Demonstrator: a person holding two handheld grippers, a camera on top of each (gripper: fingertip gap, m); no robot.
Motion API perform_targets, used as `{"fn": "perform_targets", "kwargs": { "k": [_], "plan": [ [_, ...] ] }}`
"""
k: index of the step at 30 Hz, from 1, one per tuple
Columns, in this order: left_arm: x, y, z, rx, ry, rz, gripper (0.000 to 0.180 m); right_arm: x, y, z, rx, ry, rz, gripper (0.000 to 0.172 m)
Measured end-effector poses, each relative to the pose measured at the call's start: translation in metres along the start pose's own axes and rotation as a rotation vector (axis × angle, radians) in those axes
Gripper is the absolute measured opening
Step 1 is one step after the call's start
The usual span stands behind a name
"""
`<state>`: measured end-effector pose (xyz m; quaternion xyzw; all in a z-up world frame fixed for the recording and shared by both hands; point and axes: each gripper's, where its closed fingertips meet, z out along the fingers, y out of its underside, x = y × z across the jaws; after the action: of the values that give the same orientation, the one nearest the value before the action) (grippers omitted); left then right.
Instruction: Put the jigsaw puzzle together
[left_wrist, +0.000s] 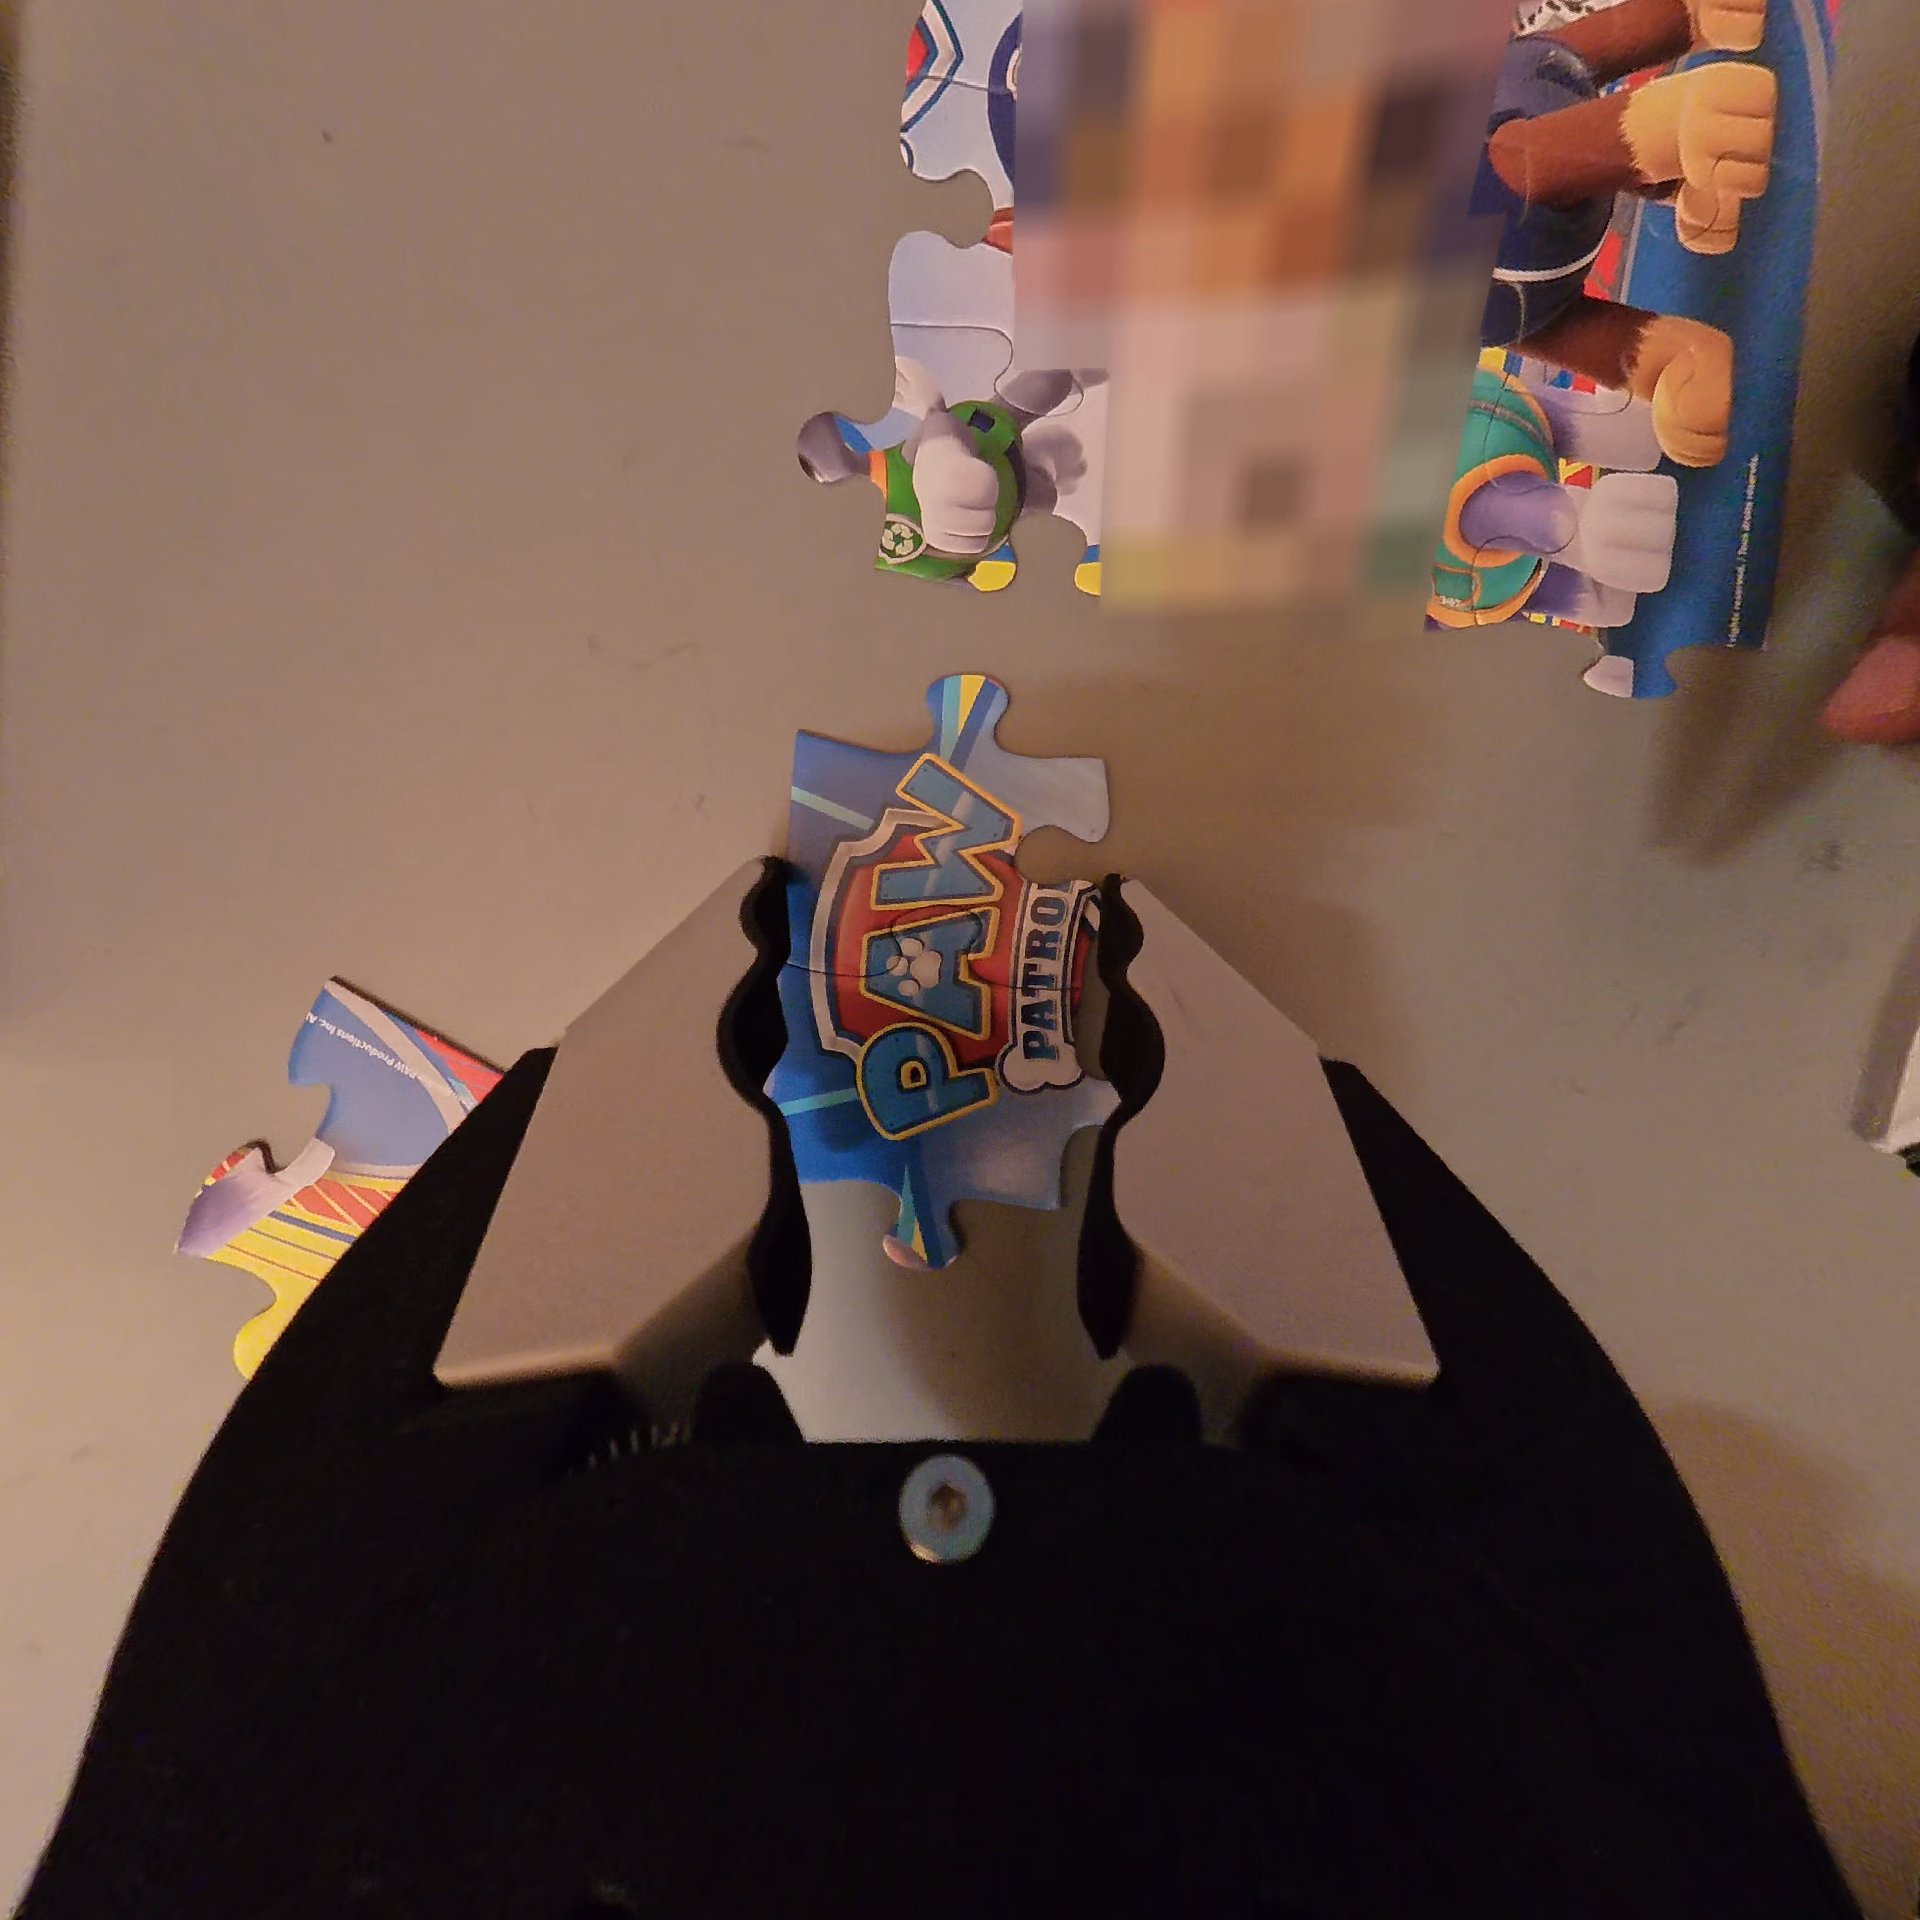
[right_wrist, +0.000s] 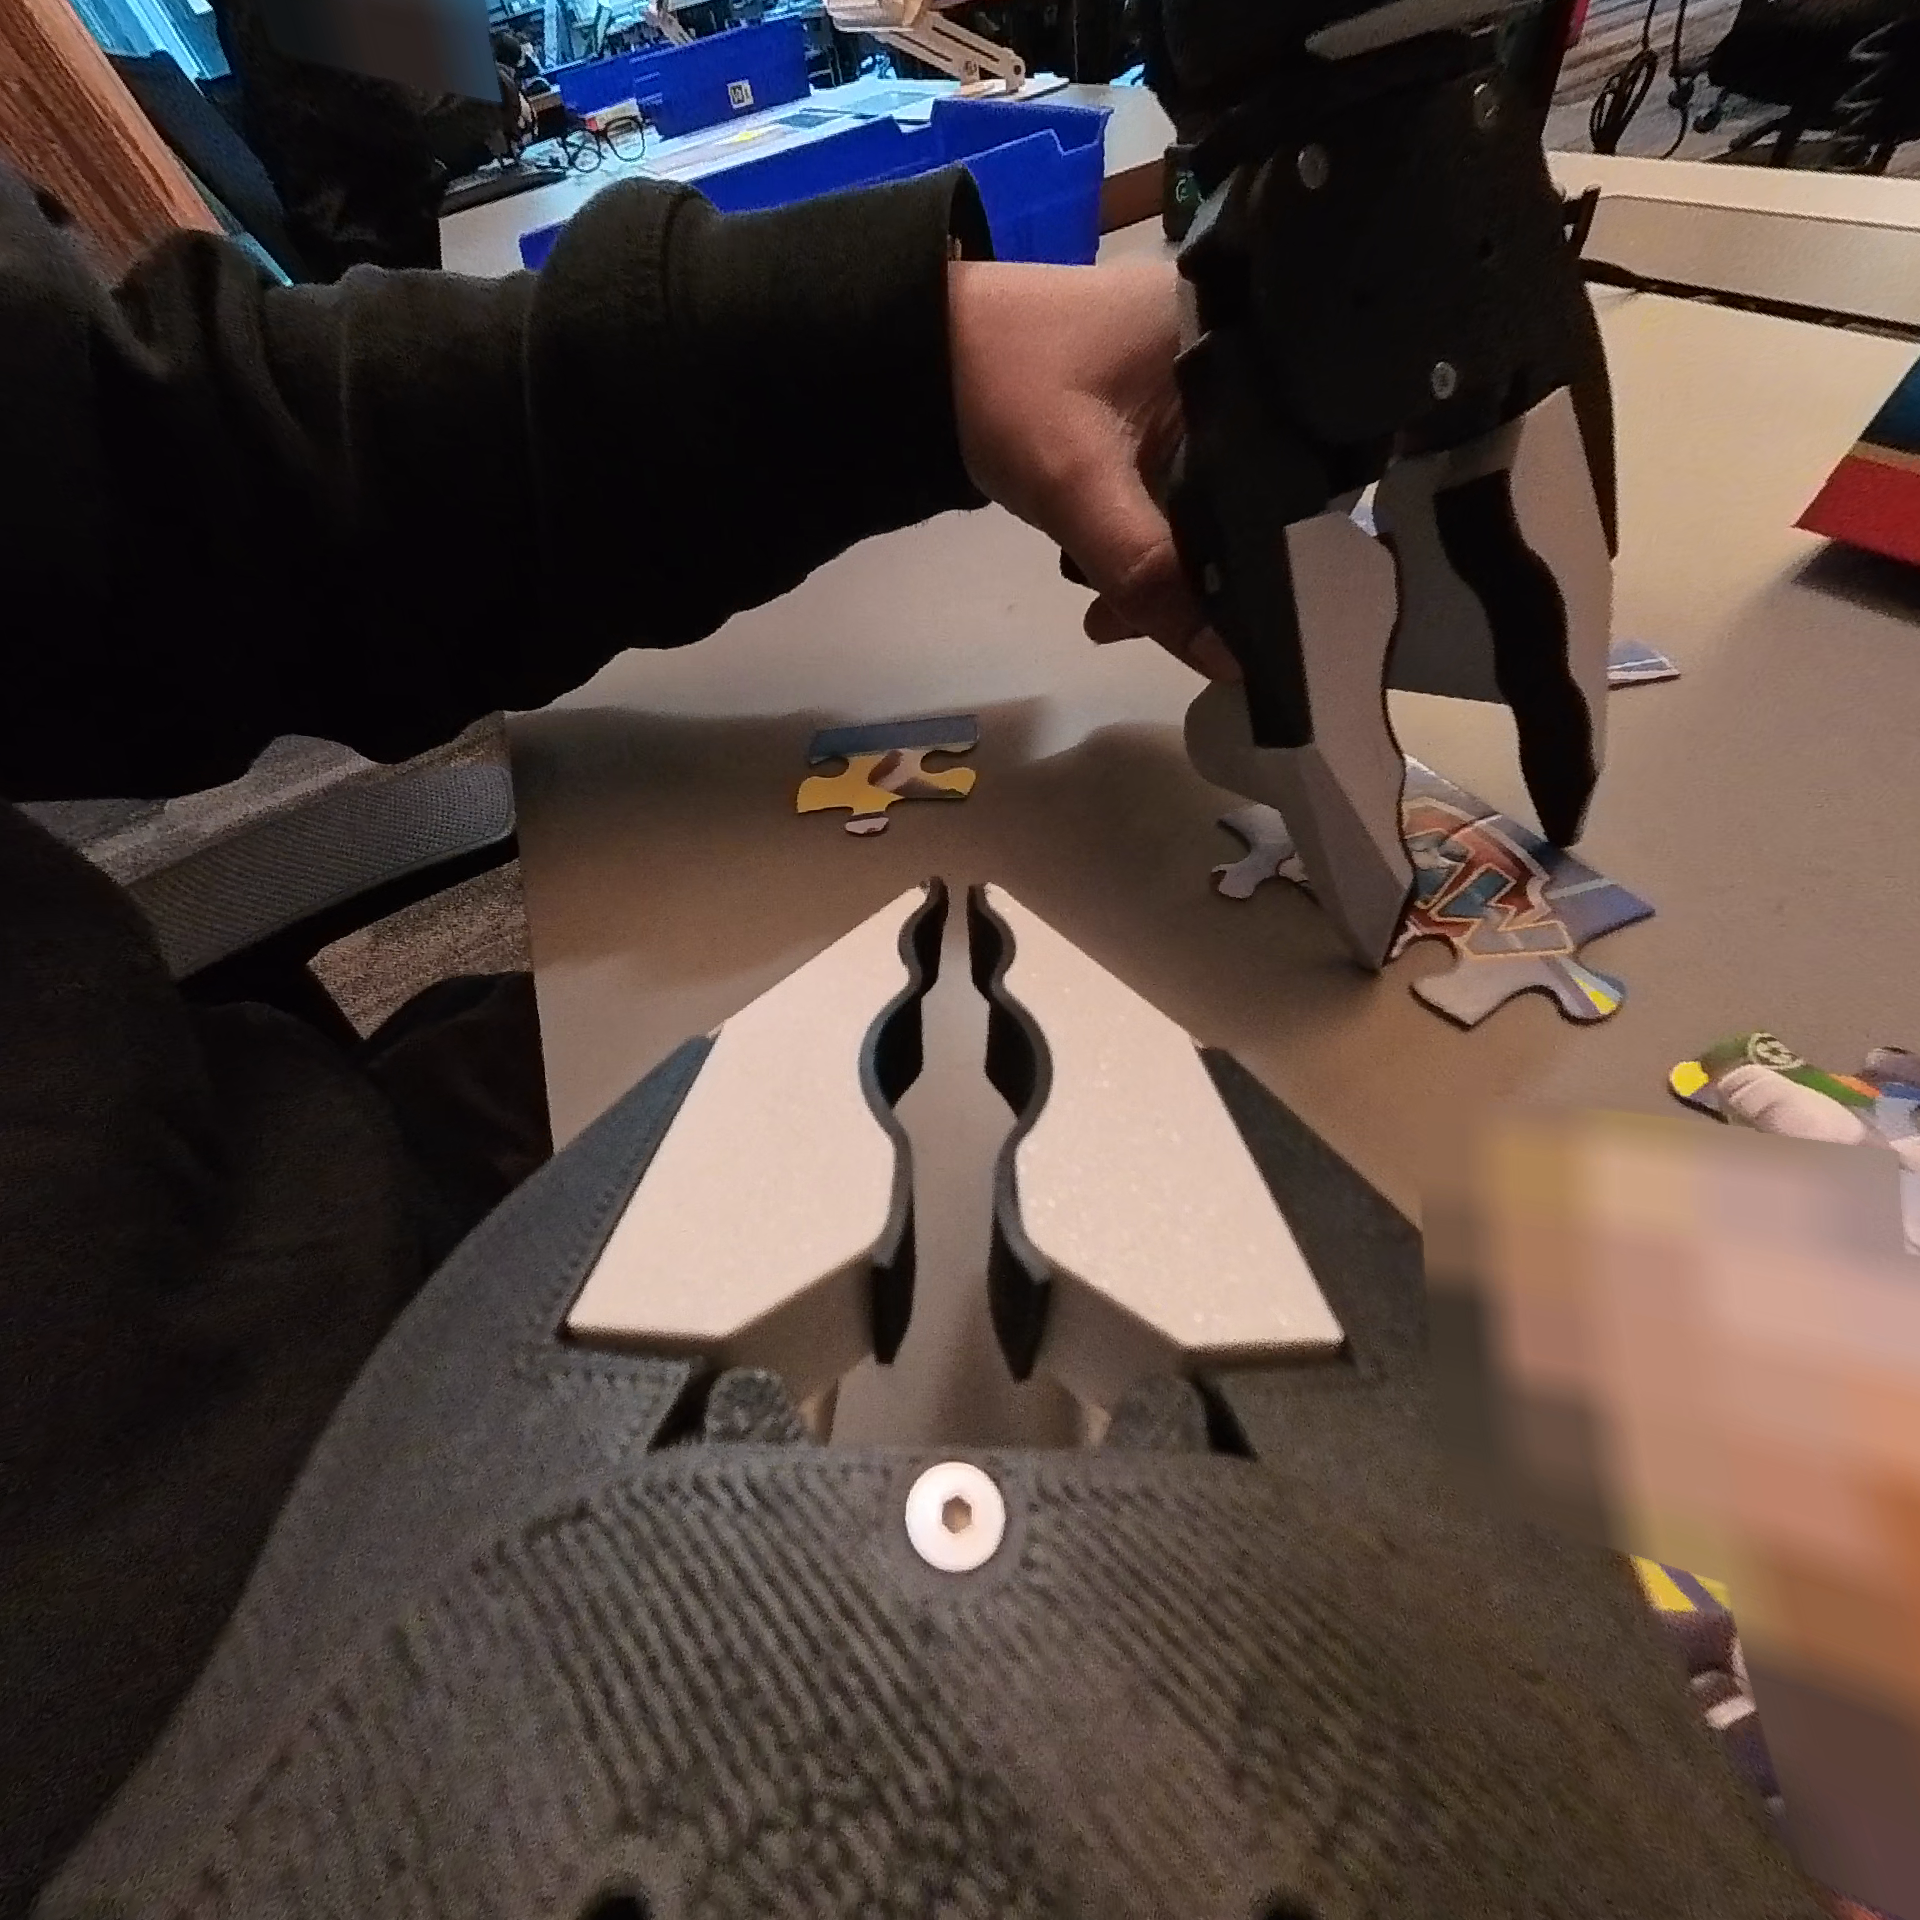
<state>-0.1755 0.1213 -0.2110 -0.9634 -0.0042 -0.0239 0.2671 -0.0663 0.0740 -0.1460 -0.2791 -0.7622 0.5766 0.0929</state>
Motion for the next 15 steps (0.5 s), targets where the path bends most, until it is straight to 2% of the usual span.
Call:
{"fn": "perform_targets", "kwargs": {
  "k": [7, 15],
  "plan": [
    [-0.006, -0.017, -0.006, 0.053, -0.01, 0.005, 0.057, 0.0, -0.001, -0.001, 0.006, -0.003, 0.001, 0.003],
    [-0.016, -0.074, -0.003, 0.163, 0.01, 0.03, 0.057, 0.0, 0.0, 0.0, 0.002, -0.002, 0.001, 0.003]
  ]
}}
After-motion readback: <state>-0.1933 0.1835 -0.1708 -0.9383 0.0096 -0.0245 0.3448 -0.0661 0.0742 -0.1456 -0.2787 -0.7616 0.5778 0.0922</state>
